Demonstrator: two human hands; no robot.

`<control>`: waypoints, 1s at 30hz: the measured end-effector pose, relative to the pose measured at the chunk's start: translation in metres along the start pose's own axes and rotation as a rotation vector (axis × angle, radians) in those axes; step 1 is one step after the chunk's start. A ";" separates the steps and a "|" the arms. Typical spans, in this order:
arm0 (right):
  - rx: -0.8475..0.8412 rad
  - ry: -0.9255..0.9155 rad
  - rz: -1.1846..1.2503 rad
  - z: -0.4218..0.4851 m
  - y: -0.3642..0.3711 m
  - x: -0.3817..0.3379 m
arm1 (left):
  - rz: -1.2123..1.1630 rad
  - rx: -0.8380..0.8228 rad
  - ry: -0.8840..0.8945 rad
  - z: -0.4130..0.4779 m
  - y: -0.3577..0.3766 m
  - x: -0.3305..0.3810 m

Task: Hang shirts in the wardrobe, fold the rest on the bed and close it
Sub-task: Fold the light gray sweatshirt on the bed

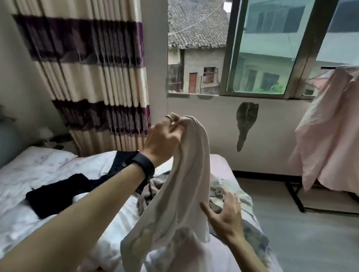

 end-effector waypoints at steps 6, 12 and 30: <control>-0.278 -0.002 0.377 -0.065 0.022 0.017 | -0.236 -0.358 -0.257 -0.112 0.006 -0.062; -0.498 0.053 0.213 -0.150 0.056 0.062 | 0.074 -0.696 -0.469 -0.259 0.081 -0.135; -0.964 0.583 -0.456 -0.333 0.055 0.271 | 0.202 -1.283 -0.823 -0.467 0.250 -0.252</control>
Point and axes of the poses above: each hand's wrist, its own z-axis towards the middle knuckle, its own y-axis out of the palm, x = y × z, the point moved 2 cm from there along z, towards the middle knuckle, and after that the axes turned 5 degrees about -x, right-handed, at the moved point
